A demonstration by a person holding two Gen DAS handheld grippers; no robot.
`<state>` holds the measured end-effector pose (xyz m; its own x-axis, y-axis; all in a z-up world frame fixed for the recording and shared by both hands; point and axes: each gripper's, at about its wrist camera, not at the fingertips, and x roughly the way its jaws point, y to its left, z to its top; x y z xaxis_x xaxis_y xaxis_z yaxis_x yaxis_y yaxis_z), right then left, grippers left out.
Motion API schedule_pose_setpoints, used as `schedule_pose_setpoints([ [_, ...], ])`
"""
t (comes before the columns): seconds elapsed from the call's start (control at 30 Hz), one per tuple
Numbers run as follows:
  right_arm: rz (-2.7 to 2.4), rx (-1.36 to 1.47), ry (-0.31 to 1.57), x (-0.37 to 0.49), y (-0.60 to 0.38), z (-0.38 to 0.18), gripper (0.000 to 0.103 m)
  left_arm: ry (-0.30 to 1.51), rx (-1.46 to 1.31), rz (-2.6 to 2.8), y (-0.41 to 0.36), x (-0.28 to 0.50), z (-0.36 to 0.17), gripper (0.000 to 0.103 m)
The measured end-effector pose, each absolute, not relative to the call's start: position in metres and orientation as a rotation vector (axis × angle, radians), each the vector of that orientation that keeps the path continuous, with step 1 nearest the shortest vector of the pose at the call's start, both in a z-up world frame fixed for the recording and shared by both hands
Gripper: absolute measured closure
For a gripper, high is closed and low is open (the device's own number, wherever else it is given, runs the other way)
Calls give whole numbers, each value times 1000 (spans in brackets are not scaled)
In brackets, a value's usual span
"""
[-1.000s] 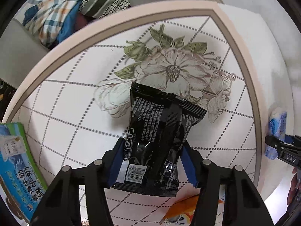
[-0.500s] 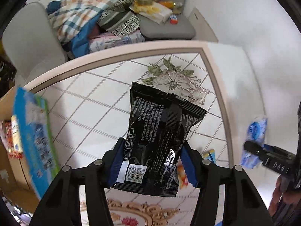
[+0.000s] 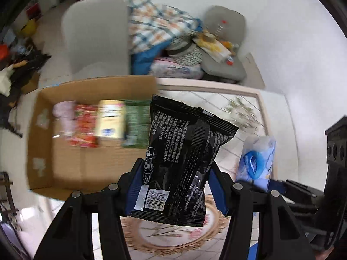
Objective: Organize snacks
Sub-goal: 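Carry the black bag and blue tissue pack into the box and open both tools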
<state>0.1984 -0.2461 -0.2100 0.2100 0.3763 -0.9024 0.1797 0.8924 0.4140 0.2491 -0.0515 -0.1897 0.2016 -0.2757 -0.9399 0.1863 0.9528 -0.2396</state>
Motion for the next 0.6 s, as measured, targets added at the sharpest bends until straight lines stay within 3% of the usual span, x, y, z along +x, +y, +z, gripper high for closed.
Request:
schedule_pose_setpoints([
  [0.17, 230, 473, 1407, 207, -162, -208, 52, 1363, -129, -226, 35, 262, -201, 49],
  [0.33, 236, 427, 1473, 230, -93, -237, 52, 1494, -205, -178, 93, 279, -255, 49],
  [0.6, 181, 369, 1580, 265, -38, -313, 52, 1660, -293, -176, 127, 304, -325, 49],
])
